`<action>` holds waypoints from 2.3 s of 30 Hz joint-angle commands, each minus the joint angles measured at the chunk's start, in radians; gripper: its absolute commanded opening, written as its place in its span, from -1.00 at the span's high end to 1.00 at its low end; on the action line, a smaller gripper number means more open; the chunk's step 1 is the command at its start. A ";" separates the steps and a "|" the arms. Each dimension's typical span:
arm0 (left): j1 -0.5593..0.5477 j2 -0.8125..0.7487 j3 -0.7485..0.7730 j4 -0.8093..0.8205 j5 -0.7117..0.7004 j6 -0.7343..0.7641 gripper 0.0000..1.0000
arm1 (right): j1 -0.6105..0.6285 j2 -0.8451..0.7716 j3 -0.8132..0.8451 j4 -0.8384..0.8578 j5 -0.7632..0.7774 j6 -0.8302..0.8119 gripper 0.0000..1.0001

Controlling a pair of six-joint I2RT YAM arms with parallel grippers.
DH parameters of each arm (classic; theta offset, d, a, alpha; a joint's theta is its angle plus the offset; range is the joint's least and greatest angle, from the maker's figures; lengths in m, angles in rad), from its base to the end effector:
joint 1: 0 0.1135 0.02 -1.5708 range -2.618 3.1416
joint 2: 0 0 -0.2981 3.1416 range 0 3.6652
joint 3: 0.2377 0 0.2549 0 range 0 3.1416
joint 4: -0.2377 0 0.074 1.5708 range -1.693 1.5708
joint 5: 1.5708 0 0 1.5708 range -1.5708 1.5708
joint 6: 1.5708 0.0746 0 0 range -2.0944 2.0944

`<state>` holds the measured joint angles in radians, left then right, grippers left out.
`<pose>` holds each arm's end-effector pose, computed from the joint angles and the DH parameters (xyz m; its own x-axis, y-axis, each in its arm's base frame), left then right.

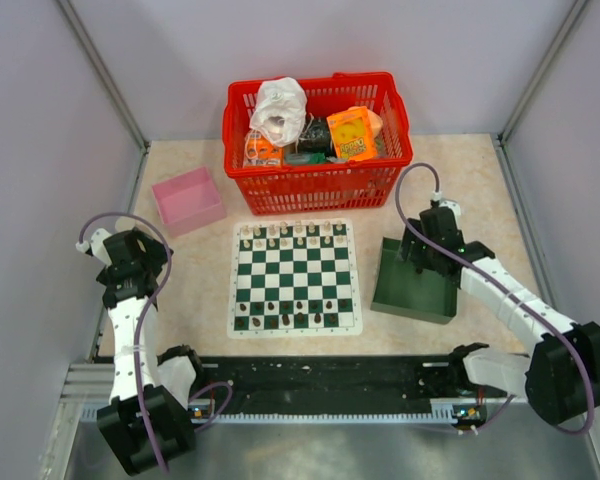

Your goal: Set up the chess pieces on the board

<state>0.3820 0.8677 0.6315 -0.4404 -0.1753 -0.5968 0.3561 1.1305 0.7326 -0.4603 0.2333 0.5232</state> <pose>0.1781 0.0856 0.2490 -0.2034 -0.6781 -0.7063 -0.7345 0.5827 -0.3479 0.2313 0.0676 0.2316 -0.7130 0.2535 -0.6537 0.1833 0.9673 0.1751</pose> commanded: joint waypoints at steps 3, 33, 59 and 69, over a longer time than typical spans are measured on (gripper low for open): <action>0.006 0.007 0.005 0.063 0.022 -0.001 -0.97 | -0.037 0.086 0.011 0.064 -0.071 -0.025 -0.32; 0.006 0.048 -0.012 0.078 -0.007 0.018 -0.97 | -0.054 -0.012 -0.009 0.113 0.103 -0.014 -0.98; 0.006 0.067 -0.012 0.091 0.005 0.025 -0.97 | -0.097 0.221 0.040 0.054 0.041 -0.017 -0.11; 0.006 0.085 -0.006 0.098 0.007 0.022 -0.97 | -0.098 0.269 0.051 0.046 0.032 -0.029 0.14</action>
<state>0.3820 0.9401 0.6224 -0.3920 -0.1719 -0.5804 0.2707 1.4033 0.7349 -0.4351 0.2626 0.5049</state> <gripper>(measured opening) 0.986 0.455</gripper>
